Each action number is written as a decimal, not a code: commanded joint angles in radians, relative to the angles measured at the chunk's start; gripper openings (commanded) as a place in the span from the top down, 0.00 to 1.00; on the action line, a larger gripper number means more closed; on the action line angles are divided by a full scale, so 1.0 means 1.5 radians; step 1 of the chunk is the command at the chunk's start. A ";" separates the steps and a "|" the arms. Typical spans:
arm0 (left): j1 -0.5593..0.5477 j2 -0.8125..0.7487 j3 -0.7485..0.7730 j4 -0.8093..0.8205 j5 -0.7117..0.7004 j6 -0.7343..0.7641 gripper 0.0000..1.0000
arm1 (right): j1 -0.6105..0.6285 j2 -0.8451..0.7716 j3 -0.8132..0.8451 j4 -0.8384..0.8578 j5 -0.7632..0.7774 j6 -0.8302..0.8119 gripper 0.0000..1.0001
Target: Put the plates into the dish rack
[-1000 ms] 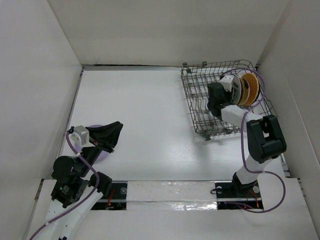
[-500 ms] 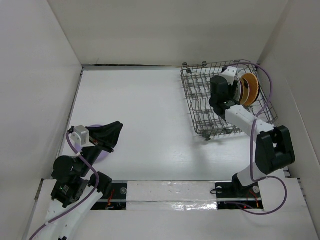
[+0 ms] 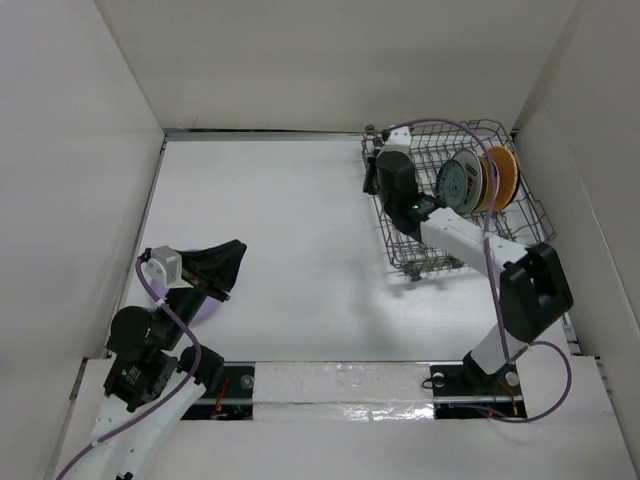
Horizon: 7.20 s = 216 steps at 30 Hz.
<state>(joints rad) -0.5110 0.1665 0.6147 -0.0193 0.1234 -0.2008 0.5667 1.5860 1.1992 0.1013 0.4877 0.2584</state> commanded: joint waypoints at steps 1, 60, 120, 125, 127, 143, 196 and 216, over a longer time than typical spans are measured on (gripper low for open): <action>-0.005 0.018 -0.003 0.030 -0.011 0.001 0.85 | 0.057 0.071 0.065 0.046 -0.162 0.046 1.00; 0.026 0.128 0.000 0.035 -0.049 0.019 0.87 | 0.307 0.606 0.355 0.124 -0.351 0.249 1.00; -0.002 -0.027 0.001 0.032 0.024 0.000 0.83 | -0.122 0.204 0.122 0.283 0.456 -0.703 1.00; -0.002 -0.023 -0.001 0.033 0.019 0.000 0.83 | -0.116 0.239 0.132 0.335 0.448 -0.763 1.00; -0.002 -0.022 0.000 0.032 0.021 0.000 0.83 | -0.116 0.250 0.142 0.333 0.447 -0.771 1.00; -0.002 -0.030 -0.001 0.035 0.022 0.000 0.83 | -0.083 0.251 0.061 0.407 0.460 -0.790 1.00; -0.002 0.038 -0.002 0.027 -0.012 0.004 0.82 | 0.136 -0.074 -0.048 0.225 0.051 -0.231 0.06; -0.002 0.194 -0.011 0.060 -0.061 0.015 0.32 | 0.194 -0.213 -0.336 0.396 -0.314 -0.055 0.69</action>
<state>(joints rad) -0.5091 0.4320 0.6125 0.0013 0.0669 -0.1844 0.8543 1.2606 0.7113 0.5667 0.0540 0.1009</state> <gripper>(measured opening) 0.666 0.288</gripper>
